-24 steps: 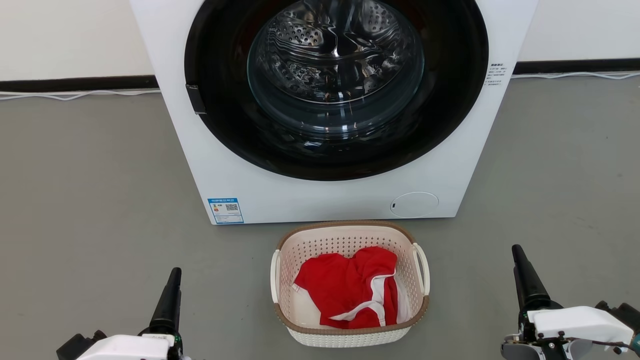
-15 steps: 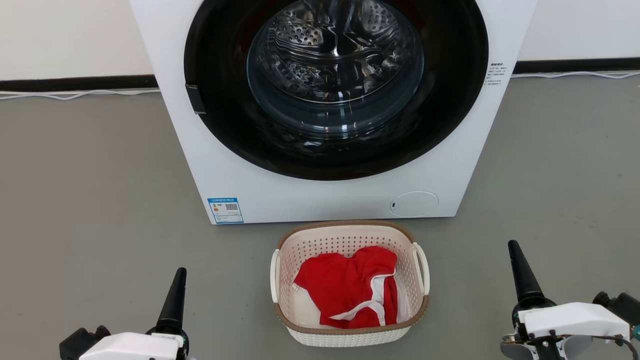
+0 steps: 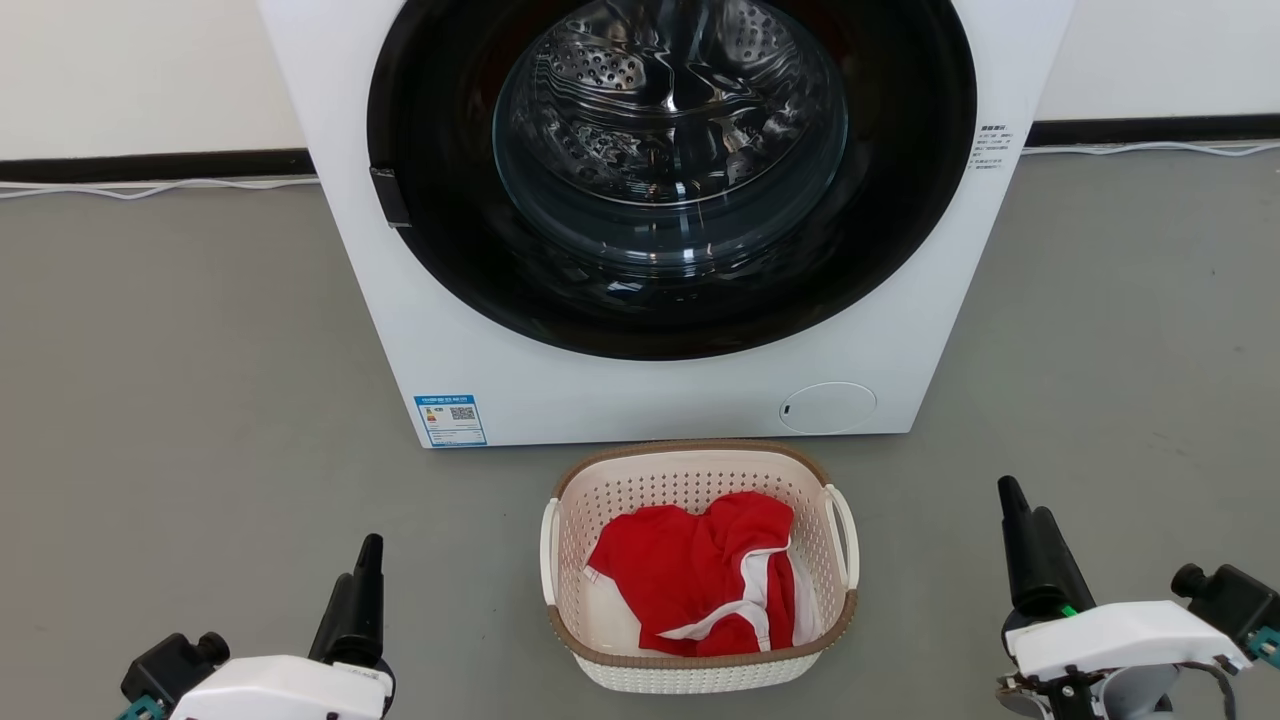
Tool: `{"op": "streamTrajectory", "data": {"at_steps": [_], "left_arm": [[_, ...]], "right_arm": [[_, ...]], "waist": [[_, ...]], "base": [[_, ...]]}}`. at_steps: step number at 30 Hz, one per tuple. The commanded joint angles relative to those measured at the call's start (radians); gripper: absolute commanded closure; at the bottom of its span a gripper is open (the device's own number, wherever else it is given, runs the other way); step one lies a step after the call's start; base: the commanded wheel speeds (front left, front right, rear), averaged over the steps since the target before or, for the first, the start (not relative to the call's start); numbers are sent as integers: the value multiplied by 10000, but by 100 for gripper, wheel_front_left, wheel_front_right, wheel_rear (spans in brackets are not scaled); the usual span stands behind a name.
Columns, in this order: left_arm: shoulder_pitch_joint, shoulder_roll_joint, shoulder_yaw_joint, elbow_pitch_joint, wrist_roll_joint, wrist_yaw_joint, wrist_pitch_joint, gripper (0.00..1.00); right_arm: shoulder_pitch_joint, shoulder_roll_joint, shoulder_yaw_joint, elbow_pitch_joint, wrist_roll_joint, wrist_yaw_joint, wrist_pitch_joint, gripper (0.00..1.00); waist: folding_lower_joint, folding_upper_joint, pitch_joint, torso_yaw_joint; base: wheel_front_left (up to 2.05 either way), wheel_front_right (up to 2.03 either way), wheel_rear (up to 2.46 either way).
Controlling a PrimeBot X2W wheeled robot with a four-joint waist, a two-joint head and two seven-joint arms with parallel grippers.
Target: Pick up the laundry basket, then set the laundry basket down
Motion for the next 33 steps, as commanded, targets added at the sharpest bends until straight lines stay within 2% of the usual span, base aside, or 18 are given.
{"op": "streamTrajectory", "data": {"at_steps": [1, 17, 33], "left_arm": [[-282, 93, 99, -327, 447, 72, -132, 0], [-211, 113, 74, -523, 2775, 255, -602, 0], [-146, 133, 42, -529, 4543, 390, -1043, 0]], "right_arm": [[-313, -72, 145, -287, -454, 36, -162, 0], [-361, -77, 299, -98, -2757, 46, -632, 0], [-387, -82, 425, -25, -4585, 55, -1073, 0]], "waist": [[-1, -1, -2, -1], [-1, -1, -17, -34], [-1, -1, -4, -78]], "base": [[0, 0, 0], [0, 0, 0], [0, 0, 0]]}}
